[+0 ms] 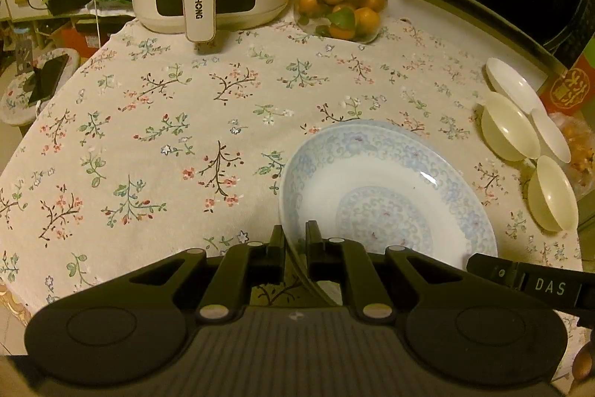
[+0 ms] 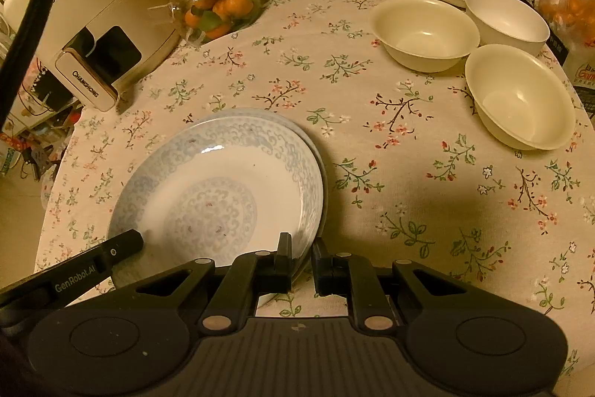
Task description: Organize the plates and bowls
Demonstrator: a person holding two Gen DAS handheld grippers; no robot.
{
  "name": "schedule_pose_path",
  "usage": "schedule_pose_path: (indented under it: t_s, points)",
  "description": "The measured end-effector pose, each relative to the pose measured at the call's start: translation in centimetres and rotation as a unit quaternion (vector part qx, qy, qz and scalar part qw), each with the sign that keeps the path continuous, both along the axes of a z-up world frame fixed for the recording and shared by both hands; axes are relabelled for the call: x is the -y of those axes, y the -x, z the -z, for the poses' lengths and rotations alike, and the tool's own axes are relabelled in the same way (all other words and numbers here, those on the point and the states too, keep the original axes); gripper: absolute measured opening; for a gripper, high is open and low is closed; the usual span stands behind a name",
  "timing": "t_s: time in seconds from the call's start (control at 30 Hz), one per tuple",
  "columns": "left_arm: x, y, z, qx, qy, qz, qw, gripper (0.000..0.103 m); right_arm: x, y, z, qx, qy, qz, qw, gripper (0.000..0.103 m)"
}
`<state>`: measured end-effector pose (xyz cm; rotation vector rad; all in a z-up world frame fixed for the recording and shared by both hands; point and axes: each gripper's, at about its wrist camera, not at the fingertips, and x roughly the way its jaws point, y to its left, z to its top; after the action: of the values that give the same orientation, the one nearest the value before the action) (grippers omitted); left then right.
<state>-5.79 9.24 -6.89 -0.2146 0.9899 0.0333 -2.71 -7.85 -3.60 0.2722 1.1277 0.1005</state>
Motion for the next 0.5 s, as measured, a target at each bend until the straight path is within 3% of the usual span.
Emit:
schedule_pose_path:
  t_s: [0.5]
  points:
    - [1.2, 0.3, 0.0, 0.018, -0.059, 0.019, 0.9979, 0.01, -1.8, 0.2, -0.1, 0.012, 0.054, -0.011, 0.998, 0.014]
